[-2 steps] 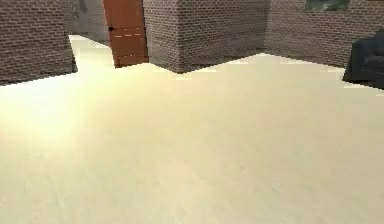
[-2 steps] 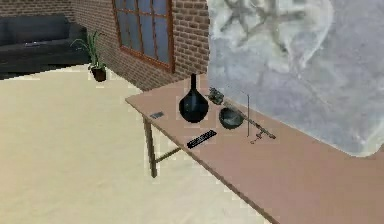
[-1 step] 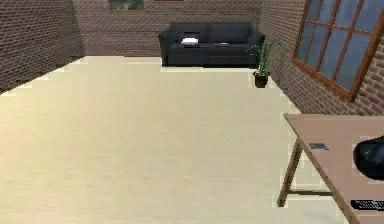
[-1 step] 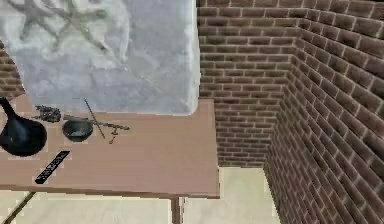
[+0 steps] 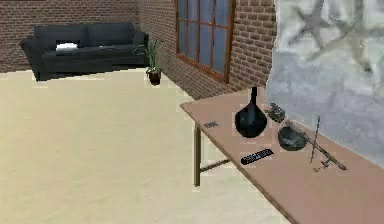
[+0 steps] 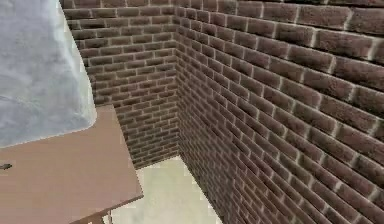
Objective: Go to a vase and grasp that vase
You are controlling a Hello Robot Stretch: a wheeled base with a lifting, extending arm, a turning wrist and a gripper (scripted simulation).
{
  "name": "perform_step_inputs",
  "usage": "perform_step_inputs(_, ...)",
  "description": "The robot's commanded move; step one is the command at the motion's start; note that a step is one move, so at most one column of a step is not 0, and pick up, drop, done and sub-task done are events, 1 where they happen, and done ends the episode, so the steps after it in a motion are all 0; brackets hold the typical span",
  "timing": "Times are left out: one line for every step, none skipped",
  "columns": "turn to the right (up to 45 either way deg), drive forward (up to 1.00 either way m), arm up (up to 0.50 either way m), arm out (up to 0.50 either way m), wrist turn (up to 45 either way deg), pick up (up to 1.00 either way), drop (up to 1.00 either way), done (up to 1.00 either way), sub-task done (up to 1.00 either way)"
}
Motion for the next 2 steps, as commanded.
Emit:
perform_step_inputs(0.0,0.65,0.0,0.0,0.0,0.0,0.0,0.0,0.0)
perform_step_inputs(-42.0,0.0,0.0,0.0,0.0,0.0,0.0,0.0,0.0)
